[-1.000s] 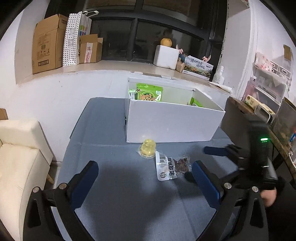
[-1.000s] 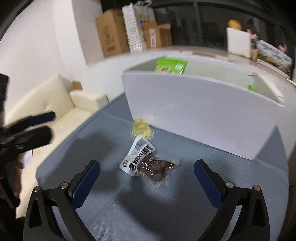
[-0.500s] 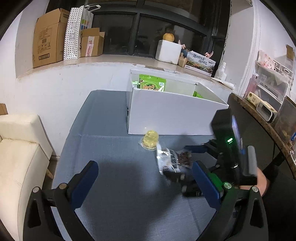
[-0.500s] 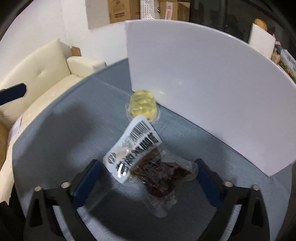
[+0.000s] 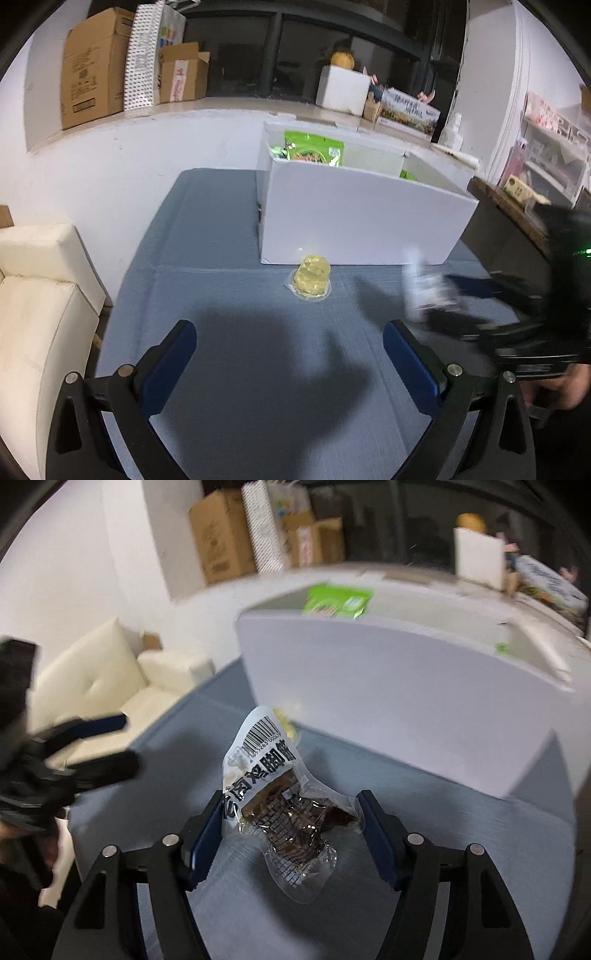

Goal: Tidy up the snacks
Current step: 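Grasp the dried meat bag with the right gripper while the left grasps the last jelly cup, then drop the jelly cup into the box with the left gripper while the right drops the meat bag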

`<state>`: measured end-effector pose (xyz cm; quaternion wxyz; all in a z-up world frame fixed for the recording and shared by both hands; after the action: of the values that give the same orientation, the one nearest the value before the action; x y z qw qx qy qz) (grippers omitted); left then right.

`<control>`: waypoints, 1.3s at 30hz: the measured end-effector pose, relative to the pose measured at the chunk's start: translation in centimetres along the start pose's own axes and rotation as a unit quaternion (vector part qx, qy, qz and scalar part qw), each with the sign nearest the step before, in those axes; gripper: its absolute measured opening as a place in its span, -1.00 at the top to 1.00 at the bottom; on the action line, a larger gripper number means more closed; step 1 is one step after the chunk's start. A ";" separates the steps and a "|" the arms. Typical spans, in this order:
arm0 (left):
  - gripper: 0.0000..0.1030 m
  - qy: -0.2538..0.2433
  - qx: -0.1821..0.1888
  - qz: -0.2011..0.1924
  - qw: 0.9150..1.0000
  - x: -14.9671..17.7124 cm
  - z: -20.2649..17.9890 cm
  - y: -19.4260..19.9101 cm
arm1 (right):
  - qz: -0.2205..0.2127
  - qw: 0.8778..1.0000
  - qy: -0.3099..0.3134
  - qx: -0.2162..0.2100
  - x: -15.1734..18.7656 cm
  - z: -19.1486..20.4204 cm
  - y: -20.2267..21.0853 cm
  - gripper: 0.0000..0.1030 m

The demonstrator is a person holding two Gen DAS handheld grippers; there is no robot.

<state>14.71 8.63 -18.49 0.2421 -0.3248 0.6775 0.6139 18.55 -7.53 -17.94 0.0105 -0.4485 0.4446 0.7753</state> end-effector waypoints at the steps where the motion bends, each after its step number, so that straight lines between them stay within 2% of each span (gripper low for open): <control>1: -1.00 -0.003 0.002 0.003 1.000 -0.1 -0.3 -0.6 | -0.009 1.000 -0.011 0.005 0.0 -0.6 1.1 -0.44; 7: -1.00 -0.023 -0.011 0.025 0.999 -2.2 -2.7 -5.9 | -0.042 0.998 -0.037 0.021 0.6 -1.8 5.0 -0.44; 12: -0.99 -0.029 -0.028 0.039 0.998 -3.4 -3.4 -9.2 | -0.055 0.997 -0.049 0.020 0.9 -2.1 5.8 -0.44; 14: -0.75 -0.030 -0.034 0.047 0.998 -3.4 -3.4 -10.2 | -0.059 0.997 -0.052 0.018 0.8 -2.3 6.1 -0.44; 16: -0.10 -0.037 -0.044 0.065 0.996 -2.9 -3.3 -11.2 | -0.059 0.997 -0.052 0.018 0.8 -2.3 6.1 -0.44; 17: 0.01 -0.039 -0.043 0.074 0.996 -2.6 -3.3 -11.5 | -0.059 0.997 -0.053 0.017 0.8 -2.2 6.1 -0.44; 18: 0.11 -0.039 -0.041 0.064 0.996 -2.8 -3.3 -11.2 | -0.059 0.997 -0.052 0.016 0.8 -2.2 6.1 -0.44; 26: 0.12 -0.028 -0.015 0.031 0.999 -2.3 -3.0 -8.2 | -0.058 0.997 -0.048 0.014 1.2 -1.8 5.8 -0.44; 33: 0.12 -0.024 0.026 -0.041 0.999 -3.3 -4.4 -0.2 | -0.069 0.996 -0.048 0.016 0.9 -1.7 6.4 -0.44; 36: 0.12 -0.012 0.046 -0.057 0.997 -2.9 -4.9 3.0 | -0.073 0.996 -0.047 0.016 1.1 -1.3 6.6 -0.44; 39: 0.12 -0.015 0.052 -0.066 0.996 -2.8 -5.0 5.3 | -0.077 0.996 -0.044 0.017 0.9 -1.0 6.9 -0.44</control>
<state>13.06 4.32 -12.28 0.3085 -0.3471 0.6816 0.5654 15.89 -12.76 -14.08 0.0970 -0.4463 0.4209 0.7837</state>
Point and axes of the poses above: each gripper's, at about its wrist camera, not at the fingertips, and y roughly against the way its jaws point, z to its left, x to its underside, the point moved 8 cm from there along -y, roughly the way its jaws point, and after that the axes turned 3 degrees about -x, right-handed, at the moved point
